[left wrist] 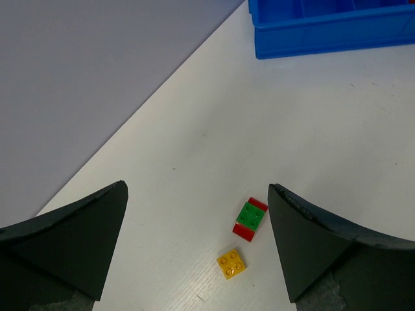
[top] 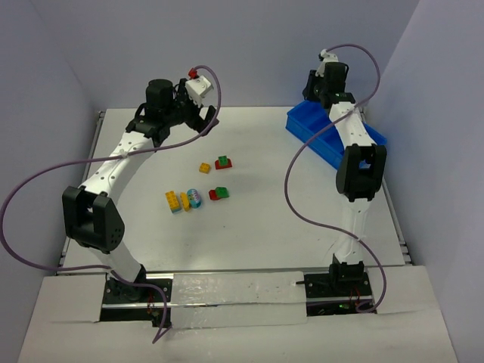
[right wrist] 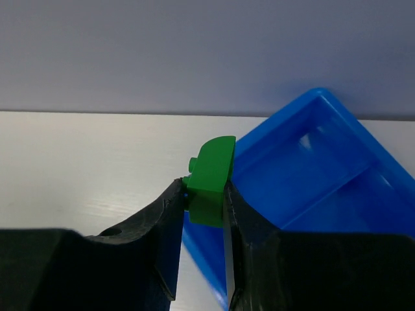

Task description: Sort the legos into containers by color

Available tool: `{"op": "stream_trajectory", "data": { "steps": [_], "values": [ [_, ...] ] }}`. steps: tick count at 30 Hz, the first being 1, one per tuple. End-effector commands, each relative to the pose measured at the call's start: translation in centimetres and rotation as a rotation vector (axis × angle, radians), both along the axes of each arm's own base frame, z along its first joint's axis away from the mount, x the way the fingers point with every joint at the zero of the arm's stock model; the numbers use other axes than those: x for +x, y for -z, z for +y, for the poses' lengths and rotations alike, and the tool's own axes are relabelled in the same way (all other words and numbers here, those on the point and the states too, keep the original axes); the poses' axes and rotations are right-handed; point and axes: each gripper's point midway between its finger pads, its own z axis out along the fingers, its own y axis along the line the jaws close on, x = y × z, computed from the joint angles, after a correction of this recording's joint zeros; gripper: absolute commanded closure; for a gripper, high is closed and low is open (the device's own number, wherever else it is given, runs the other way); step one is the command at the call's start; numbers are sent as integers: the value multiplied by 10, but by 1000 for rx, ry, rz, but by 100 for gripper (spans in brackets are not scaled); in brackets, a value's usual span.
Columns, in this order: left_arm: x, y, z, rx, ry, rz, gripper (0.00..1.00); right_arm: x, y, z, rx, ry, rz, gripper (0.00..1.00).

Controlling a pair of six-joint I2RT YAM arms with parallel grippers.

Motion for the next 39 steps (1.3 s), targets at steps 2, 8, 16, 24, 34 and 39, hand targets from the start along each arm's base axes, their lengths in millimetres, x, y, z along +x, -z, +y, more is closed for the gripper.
{"op": "stream_trajectory", "data": {
  "steps": [2, 8, 16, 24, 34, 39],
  "values": [
    [6, -23, 16, -29, -80, -11, 1, 34, -23, -33, -108, 133, -157, 100],
    [7, -18, 23, -9, -113, -1, 1, 46, 3, -48, -170, 184, -147, 100],
    [9, -12, 28, 2, -144, 13, 1, 53, 25, -56, -218, 210, -133, 100],
    [9, -5, 31, 14, -154, 31, 1, 60, 42, -78, -225, 244, -114, 96],
    [7, -5, 34, 13, -166, 34, 1, 63, 57, -96, -286, 268, -107, 86],
    [6, -2, 34, 15, -166, 39, 1, 64, 61, -92, -274, 240, -100, 81]
  ]
}}
